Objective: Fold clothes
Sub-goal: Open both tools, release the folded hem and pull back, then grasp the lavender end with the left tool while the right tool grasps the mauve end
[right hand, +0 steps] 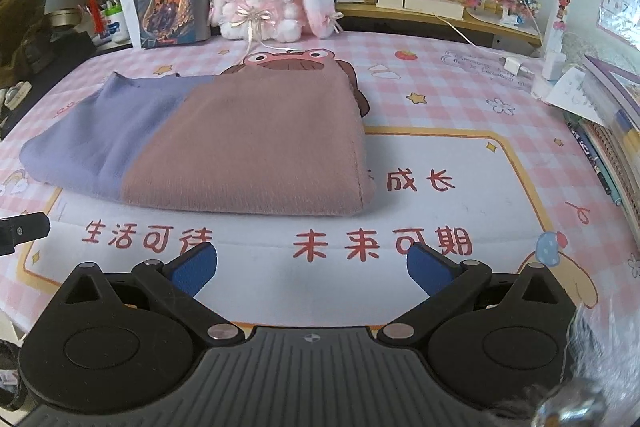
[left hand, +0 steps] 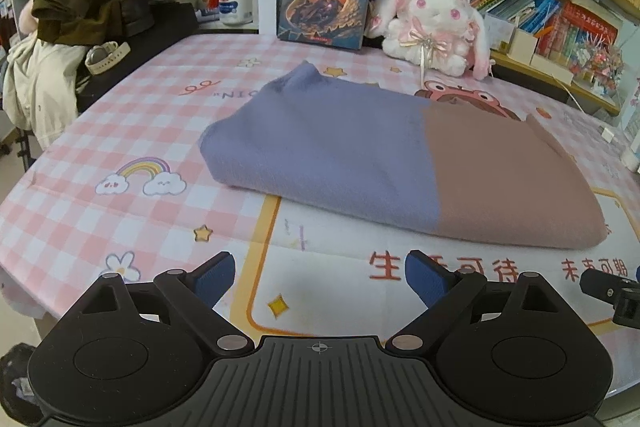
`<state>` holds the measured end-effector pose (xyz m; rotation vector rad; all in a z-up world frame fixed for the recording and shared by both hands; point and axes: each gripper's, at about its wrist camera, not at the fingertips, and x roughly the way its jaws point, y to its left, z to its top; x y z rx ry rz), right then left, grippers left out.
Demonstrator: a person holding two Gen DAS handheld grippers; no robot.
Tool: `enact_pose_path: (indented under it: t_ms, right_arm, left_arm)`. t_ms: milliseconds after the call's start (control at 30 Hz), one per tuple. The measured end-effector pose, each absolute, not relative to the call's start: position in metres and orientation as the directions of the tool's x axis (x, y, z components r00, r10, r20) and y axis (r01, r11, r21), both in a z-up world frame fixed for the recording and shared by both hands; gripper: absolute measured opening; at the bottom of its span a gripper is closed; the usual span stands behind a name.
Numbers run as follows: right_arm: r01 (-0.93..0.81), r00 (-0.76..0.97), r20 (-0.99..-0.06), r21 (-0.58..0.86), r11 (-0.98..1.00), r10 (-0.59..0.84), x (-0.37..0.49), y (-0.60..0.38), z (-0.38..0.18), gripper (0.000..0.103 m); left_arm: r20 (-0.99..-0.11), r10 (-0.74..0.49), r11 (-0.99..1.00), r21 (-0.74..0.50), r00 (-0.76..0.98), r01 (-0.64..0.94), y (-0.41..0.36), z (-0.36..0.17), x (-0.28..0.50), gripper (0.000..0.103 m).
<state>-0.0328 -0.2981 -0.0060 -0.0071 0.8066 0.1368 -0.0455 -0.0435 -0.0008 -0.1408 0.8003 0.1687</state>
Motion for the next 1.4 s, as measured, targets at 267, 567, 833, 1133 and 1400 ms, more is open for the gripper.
enact_pose_path:
  t_ms: [267,567,833,1133,1400]
  right_arm:
    - [-0.1,0.67,-0.737,0.035,0.994,0.094,-0.025,-0.282,-0.008,0.103]
    - [-0.085,0.654,-0.754,0.012,0.996,0.065,-0.016,-0.263,-0.01,0.103]
    - [-0.07,0.645,-0.763,-0.005,0.998,0.041,-0.005,-0.248,-0.012,0.103]
    - [-0.022,0.641,-0.767,-0.035,0.999,-0.013,0.006,-0.237,-0.011,0.103]
    - [0.057,0.638,-0.764,-0.076,0.995,-0.095,0.012,-0.241,-0.006,0.102]
  left_arm:
    - [-0.735,0.061,0.979,-0.087,0.676,-0.183,-0.026,-0.006,-0.034,0.094]
    - [-0.749,0.023,0.981,-0.112,0.662,-0.16,-0.008,-0.012,-0.02,0.094]
    - [-0.767,-0.036,0.977,-0.162,0.64,-0.139,0.01,-0.019,-0.001,0.094]
    - [-0.626,-0.363,0.629,-0.711,0.69,-0.315,0.084,-0.048,0.013,0.083]
    - [-0.544,-0.422,0.342,-0.836,0.725,-0.429,0.11,-0.079,0.035,0.055]
